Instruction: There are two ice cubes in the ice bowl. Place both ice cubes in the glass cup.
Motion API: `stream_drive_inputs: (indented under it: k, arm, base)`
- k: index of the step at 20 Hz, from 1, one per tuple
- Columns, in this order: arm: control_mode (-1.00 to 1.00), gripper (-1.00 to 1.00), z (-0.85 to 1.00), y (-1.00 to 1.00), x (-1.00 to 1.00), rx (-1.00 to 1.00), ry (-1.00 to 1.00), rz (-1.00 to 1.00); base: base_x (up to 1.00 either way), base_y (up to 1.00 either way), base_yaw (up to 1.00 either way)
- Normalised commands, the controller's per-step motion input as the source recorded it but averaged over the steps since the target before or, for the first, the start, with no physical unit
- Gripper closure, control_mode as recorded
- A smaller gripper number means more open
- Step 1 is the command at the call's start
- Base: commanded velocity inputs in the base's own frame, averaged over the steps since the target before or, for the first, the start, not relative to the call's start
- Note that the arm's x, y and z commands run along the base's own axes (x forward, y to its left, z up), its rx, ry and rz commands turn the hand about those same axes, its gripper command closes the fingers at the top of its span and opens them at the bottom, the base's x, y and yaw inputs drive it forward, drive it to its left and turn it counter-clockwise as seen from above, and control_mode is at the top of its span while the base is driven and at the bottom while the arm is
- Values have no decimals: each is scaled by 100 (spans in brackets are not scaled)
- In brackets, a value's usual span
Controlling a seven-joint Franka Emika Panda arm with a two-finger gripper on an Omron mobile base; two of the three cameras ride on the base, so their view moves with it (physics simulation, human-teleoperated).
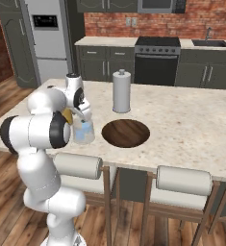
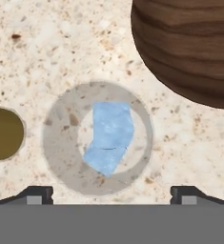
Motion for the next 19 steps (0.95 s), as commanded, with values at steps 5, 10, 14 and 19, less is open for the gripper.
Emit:
stream_drive_inputs:
  k: [5, 10, 14, 19]
  arm:
    - [-100, -100, 0, -25, -100, 0, -8, 3]
    - [-100, -100, -4, -25, -100, 0, -6, 1]
    - [-100, -100, -1, -36, -100, 0, -6, 5]
    - [-100, -100, 72, -60, -100, 5, -42, 5]
  base:
    - [0, 0, 0]
    - [0, 0, 0]
    - [0, 0, 0]
    - [0, 0, 0]
